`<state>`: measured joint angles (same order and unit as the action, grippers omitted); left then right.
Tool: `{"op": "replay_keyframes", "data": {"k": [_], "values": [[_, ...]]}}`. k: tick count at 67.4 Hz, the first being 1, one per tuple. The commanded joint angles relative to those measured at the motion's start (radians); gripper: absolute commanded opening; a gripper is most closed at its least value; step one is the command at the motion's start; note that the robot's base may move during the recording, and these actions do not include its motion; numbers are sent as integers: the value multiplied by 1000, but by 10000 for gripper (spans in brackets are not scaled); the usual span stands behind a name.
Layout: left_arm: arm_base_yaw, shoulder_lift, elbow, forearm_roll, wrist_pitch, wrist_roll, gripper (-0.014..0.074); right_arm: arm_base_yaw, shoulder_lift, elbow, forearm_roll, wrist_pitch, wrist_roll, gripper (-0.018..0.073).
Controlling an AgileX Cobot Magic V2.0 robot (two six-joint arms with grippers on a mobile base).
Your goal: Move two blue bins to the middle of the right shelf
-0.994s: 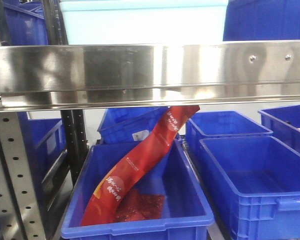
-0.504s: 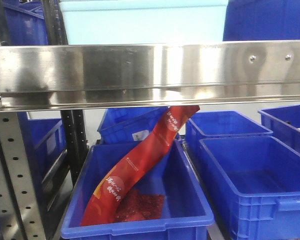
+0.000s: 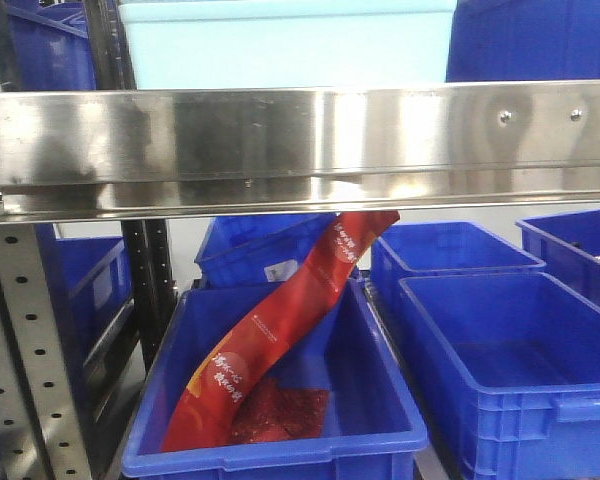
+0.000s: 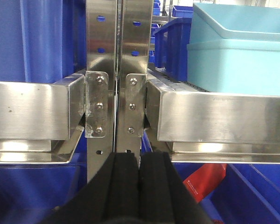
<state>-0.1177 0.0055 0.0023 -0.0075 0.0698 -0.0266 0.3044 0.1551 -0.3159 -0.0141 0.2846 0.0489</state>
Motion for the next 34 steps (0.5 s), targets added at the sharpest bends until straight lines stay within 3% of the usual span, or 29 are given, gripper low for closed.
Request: {"op": "replay_keyframes", "data": {"k": [1,15,34], "values": [[3,-5,-2,-5,-19,2,-111,-5,-5,3,-9,-23,-6,-162],[3,-5,-2,-5,-19,2,-111,-27,-5,3,24,-28,-6,-162],[3,-5,-2,-5,-19,2,-111,-268,-50,129,59,-93,-6,-162]]}}
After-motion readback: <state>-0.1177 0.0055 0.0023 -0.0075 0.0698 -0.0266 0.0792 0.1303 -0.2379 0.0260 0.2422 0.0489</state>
